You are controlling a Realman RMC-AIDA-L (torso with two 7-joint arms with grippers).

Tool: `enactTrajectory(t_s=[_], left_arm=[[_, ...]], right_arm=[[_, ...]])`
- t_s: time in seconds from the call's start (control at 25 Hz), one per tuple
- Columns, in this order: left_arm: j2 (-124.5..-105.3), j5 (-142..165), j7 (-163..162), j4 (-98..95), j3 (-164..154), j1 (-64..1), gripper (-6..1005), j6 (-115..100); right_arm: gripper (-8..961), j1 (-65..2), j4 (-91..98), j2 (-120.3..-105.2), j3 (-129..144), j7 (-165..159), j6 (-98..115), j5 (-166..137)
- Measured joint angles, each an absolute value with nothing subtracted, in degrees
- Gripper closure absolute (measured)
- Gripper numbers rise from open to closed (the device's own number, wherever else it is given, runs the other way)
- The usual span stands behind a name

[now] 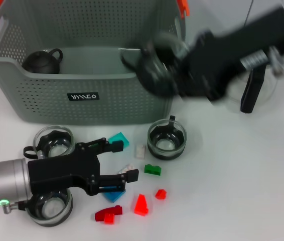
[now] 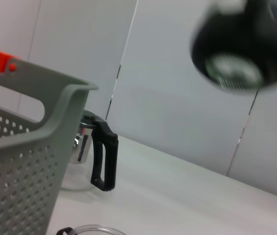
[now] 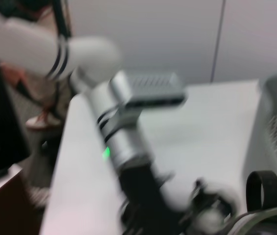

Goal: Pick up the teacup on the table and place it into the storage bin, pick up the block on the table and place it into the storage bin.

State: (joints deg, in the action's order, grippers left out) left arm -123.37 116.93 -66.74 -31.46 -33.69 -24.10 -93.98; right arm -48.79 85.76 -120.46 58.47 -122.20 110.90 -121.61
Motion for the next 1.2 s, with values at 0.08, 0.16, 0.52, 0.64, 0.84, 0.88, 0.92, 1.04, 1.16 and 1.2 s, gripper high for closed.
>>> enactTrajectory(t_s=[0.08,0.16,0.52,0.64,0.84,0.88,0.92,1.04,1.16,1.2], left_arm=[[-123.58,117.04,-66.64,-31.04,-33.82,-24.10,123,-94.12],[-123.84,117.07,-66.14,-30.49,-34.14,-24.12,123,-94.18],[-124.07,116.95,-63.10,-27.31,-34.48,-25.47,124,-93.93],[-124.09,116.97,-63.09,-27.26,-34.46,-25.70,124,-94.30],[-124.10,117.02,-63.09,-27.24,-34.45,-26.00,124,-94.44],[-124.10,117.04,-63.09,-27.24,-34.44,-26.06,124,-94.42],[-124.10,117.06,-63.10,-27.24,-34.45,-26.11,124,-94.43],[-124.09,117.07,-63.20,-27.24,-34.45,-26.28,124,-94.56],[-124.04,117.07,-63.25,-27.24,-34.45,-26.35,124,-94.58],[-124.04,117.07,-63.28,-27.24,-34.45,-26.41,124,-94.59]], right_arm=[[868,-50.91,84.66,-120.56,58.53,-123.55,106.11,-122.26],[867,-52.30,82.83,-120.58,59.54,-124.35,100.70,-123.68],[861,-62.99,58.80,-120.27,65.08,-126.41,71.33,-134.88],[859,-66.82,49.82,-120.25,65.59,-126.44,63.28,-137.15],[855,-70.01,39.33,-120.51,70.02,-126.44,50.38,-138.24],[855,-70.15,37.68,-120.66,71.59,-126.44,47.70,-138.11],[854,-70.23,36.02,-120.77,73.38,-126.46,44.75,-137.79],[852,-70.38,31.43,-120.93,78.56,-126.51,37.33,-136.01],[850,-70.40,28.32,-121.01,83.07,-126.54,32.25,-133.45],[849,-70.40,27.92,-121.00,83.92,-126.54,31.32,-132.87]])
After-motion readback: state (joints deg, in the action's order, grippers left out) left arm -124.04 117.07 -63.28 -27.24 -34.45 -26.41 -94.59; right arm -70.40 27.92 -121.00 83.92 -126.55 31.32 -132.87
